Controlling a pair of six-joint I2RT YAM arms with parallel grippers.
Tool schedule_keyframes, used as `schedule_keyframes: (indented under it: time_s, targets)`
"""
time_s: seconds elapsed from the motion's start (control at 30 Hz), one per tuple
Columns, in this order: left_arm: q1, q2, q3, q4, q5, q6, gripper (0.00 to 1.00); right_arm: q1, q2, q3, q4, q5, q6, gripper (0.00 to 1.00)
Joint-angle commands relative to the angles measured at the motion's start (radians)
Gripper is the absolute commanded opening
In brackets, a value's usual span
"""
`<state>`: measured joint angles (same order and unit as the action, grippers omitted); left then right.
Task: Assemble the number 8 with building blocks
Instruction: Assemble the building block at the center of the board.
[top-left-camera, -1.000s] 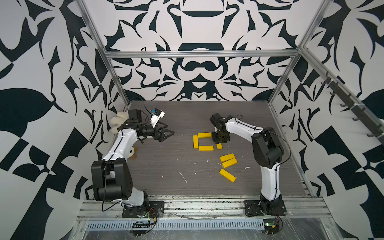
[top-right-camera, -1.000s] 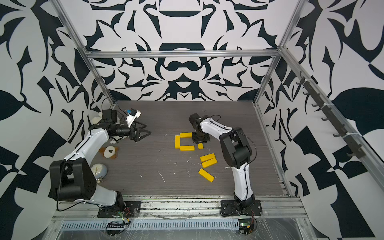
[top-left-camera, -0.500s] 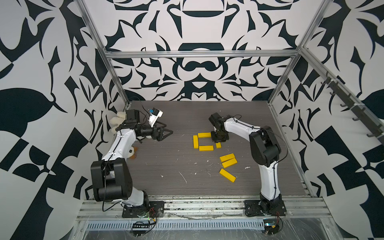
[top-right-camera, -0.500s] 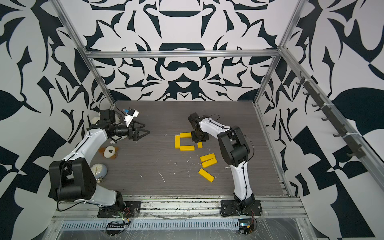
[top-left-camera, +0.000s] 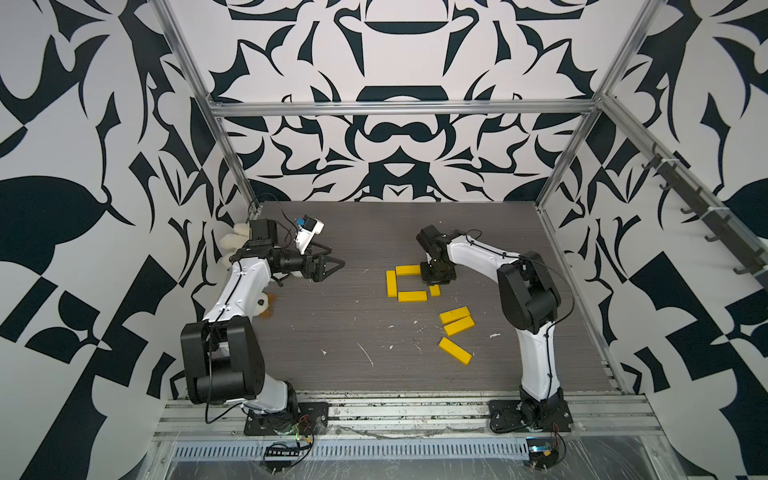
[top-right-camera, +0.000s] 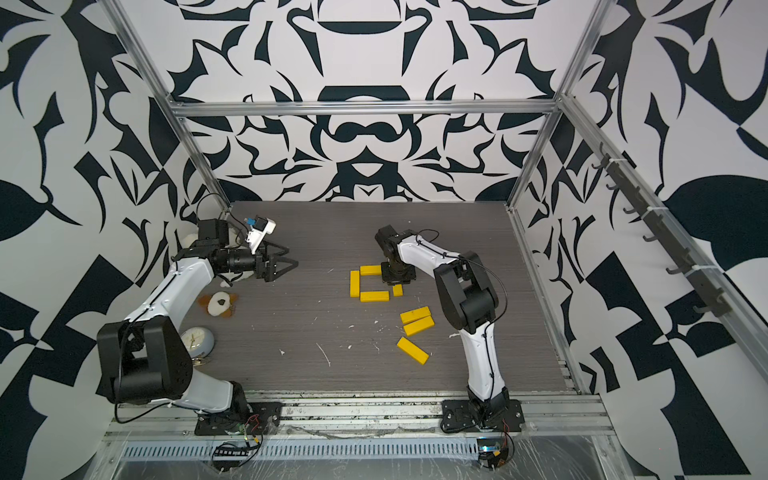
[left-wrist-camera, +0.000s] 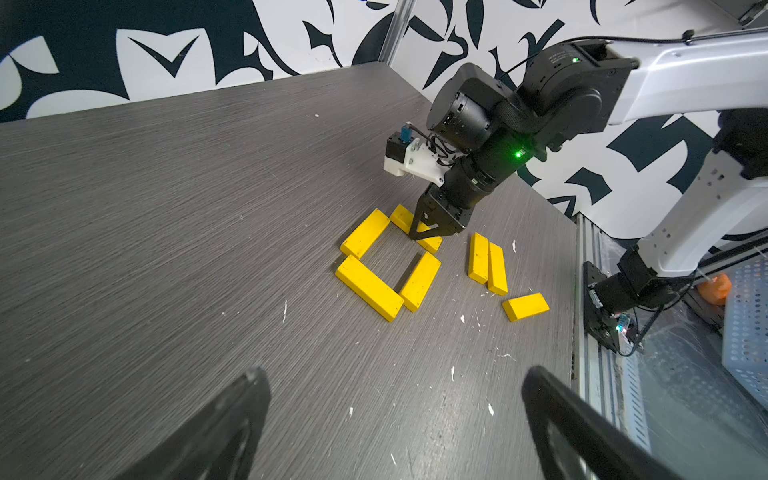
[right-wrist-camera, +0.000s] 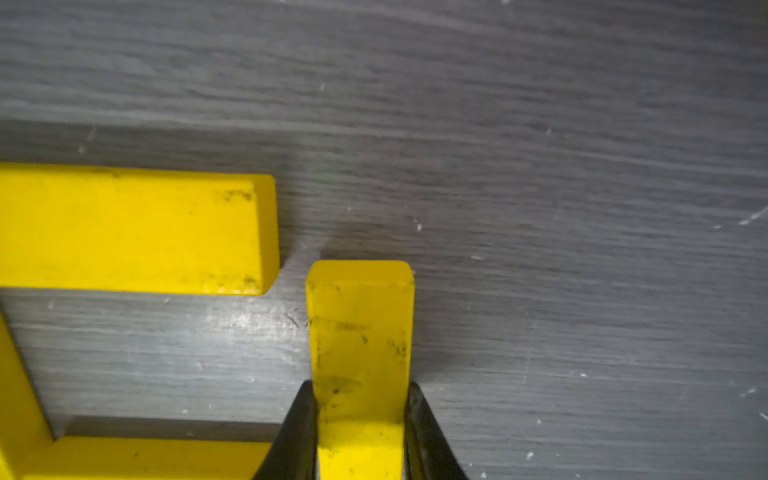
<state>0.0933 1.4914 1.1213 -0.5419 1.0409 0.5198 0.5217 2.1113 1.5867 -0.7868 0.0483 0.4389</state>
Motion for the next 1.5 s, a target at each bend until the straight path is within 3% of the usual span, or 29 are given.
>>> schedule_keyframes:
  time_s: [0.0, 0.97, 1.3, 1.37, 1.47]
  targets:
    - [0.004, -0.023, 0.003, -0.003, 0.010, -0.004, 0.99, 0.008, -0.004, 0.032, 0.008, -0.009, 0.023, 0.14]
    - [0.003, -0.017, 0.007, -0.009, 0.013, -0.007, 1.00, 0.011, 0.010, 0.026, 0.025, -0.028, 0.041, 0.23]
    - [0.003, -0.016, 0.008, -0.008, 0.016, -0.006, 1.00, 0.014, 0.009, 0.029, 0.014, -0.040, 0.045, 0.34]
    - [0.003, -0.015, 0.009, -0.009, 0.017, -0.007, 1.00, 0.017, -0.001, 0.026, 0.017, -0.047, 0.045, 0.46]
    - [0.003, -0.015, 0.008, -0.008, 0.018, -0.007, 1.00, 0.018, -0.014, 0.025, 0.015, -0.042, 0.047, 0.48]
